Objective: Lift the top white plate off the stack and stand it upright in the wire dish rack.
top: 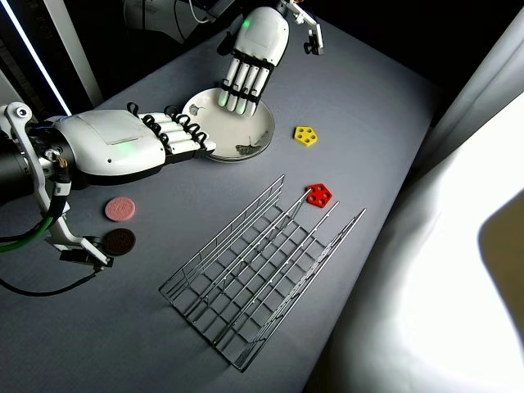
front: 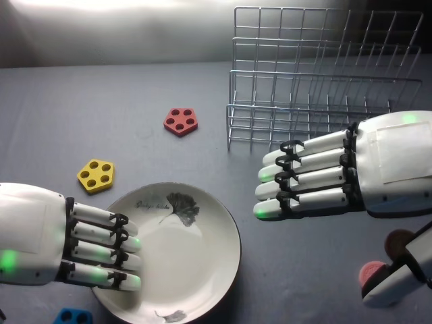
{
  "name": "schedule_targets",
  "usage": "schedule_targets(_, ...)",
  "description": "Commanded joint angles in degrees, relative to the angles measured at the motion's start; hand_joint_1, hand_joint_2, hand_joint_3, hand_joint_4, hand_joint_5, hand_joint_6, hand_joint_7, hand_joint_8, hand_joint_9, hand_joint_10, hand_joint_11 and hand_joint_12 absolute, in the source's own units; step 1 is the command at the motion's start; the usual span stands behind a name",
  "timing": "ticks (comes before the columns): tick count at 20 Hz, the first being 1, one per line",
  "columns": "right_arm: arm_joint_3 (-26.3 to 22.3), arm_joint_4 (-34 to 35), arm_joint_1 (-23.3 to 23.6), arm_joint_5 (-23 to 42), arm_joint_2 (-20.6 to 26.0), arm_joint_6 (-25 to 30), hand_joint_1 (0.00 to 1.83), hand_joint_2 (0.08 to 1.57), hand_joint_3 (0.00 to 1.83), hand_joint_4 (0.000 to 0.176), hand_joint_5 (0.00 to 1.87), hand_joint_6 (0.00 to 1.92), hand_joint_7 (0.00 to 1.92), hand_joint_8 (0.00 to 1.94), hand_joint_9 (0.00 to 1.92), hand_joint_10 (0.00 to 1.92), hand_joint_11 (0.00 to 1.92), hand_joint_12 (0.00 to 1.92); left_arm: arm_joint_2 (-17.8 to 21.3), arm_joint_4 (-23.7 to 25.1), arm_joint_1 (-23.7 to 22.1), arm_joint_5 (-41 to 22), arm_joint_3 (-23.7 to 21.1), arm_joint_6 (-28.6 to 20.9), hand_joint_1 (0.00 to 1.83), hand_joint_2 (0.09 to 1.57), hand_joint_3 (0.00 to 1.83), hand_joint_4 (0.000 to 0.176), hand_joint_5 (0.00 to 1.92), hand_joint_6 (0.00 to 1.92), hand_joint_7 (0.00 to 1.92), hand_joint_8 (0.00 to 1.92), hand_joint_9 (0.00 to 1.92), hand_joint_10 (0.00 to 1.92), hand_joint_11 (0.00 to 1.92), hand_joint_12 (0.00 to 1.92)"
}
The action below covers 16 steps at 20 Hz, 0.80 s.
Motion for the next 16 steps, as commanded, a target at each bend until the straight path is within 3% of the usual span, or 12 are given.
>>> schedule_targets(1, -0.2, 3.8, 0.6, 3.6, 0.7, -0.2, 0.00, 1.02, 0.00, 0.000, 0.00, 0.00, 0.00, 0.00, 0.01, 0.00, 0.03, 0.00, -0.3, -2.5, -0.5, -2.5, 0.1, 0.2, 0.13, 0.94, 0.01, 0.000, 0.07, 0.00, 0.09, 0.00, 0.08, 0.00, 0.01, 0.26)
schedule_targets(16, -0.8, 3.8, 0.6, 3.6, 1.4, -0.7, 0.05, 1.01, 0.00, 0.000, 0.04, 0.00, 0.04, 0.00, 0.04, 0.00, 0.07, 0.02, -1.9, -1.0, 0.6, -0.7, 1.4, 0.5, 0.14, 0.93, 0.00, 0.000, 0.07, 0.01, 0.07, 0.00, 0.05, 0.00, 0.02, 0.14)
